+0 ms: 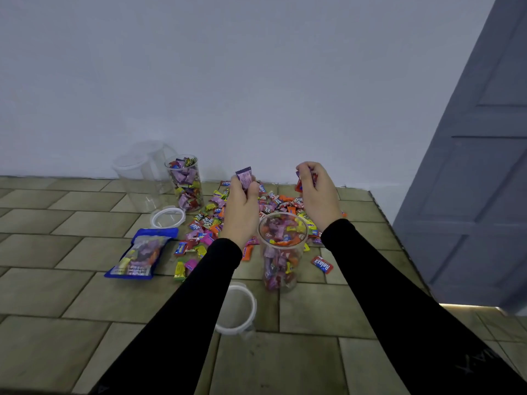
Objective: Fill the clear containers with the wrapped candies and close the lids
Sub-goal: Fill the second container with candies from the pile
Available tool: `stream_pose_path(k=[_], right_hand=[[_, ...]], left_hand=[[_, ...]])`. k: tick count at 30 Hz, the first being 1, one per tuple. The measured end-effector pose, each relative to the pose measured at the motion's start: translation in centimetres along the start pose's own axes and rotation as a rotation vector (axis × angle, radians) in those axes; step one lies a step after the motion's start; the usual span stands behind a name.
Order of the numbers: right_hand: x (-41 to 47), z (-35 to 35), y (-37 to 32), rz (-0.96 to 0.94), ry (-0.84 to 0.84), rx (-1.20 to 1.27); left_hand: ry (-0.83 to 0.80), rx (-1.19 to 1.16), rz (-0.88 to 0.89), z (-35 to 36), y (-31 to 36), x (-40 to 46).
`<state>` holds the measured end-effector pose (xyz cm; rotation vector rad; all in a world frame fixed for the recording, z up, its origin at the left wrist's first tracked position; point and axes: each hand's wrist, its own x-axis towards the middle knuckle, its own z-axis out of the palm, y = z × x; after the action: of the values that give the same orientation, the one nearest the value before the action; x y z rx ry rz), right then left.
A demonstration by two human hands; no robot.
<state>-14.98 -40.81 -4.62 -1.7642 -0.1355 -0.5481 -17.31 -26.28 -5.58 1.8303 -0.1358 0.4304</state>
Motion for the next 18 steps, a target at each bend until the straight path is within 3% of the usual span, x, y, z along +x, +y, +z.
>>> stream_pose_path(k=[9, 13, 18], right_hand=[[-2.9, 1.0, -0.6, 0.082, 0.018, 0.102], [-3.3, 1.4, -0.8, 0.084, 0.046, 0.087], [-3.6, 1.7, -0.8, 0.042, 0.045, -0.013]], left_hand=[[-0.016, -0.146, 0.011, 1.5, 0.2, -3.2], [-0.004, -0.213, -0.055, 1.9, 0.5, -4.1], [0.046, -0.160, 0.015, 2.4, 0.4, -4.8]])
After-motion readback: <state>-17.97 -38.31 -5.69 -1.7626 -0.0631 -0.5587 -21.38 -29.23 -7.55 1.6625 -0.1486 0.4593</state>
